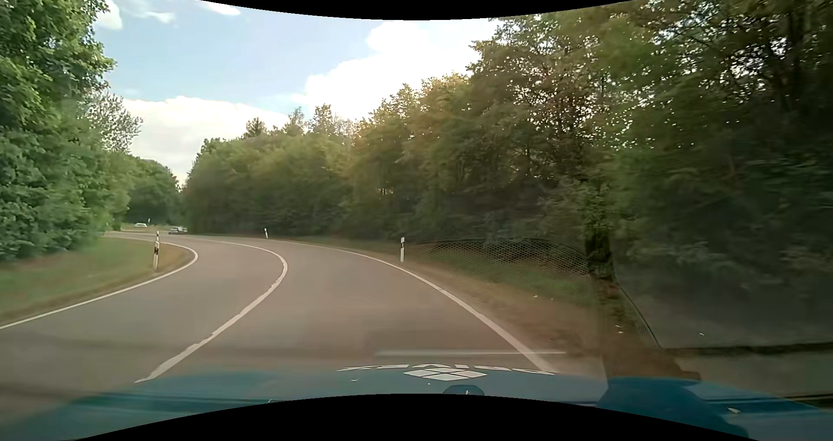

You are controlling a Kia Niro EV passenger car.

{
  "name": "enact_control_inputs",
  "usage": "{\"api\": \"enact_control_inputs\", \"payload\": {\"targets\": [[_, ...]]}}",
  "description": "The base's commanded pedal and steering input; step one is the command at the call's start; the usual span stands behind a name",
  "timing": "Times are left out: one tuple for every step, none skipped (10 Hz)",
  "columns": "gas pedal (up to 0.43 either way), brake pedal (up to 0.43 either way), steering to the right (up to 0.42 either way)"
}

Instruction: Follow the waypoints while adhering to traffic rules and regulations

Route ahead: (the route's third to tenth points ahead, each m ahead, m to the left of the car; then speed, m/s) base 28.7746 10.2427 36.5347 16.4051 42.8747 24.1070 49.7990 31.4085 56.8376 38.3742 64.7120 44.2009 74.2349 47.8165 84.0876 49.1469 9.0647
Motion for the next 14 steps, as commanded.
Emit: {"api": "enact_control_inputs", "payload": {"targets": [[0.197, 0.000, -0.097], [0.197, 0.000, -0.098], [0.197, 0.000, -0.100], [0.197, 0.000, -0.102], [0.197, 0.000, -0.102], [0.197, 0.000, -0.100], [0.197, 0.000, -0.097], [0.197, 0.000, -0.093], [0.197, 0.000, -0.089], [0.197, 0.000, -0.088], [0.197, 0.000, -0.088], [0.197, 0.000, -0.088], [0.197, 0.000, -0.088], [0.197, 0.000, -0.089]]}}
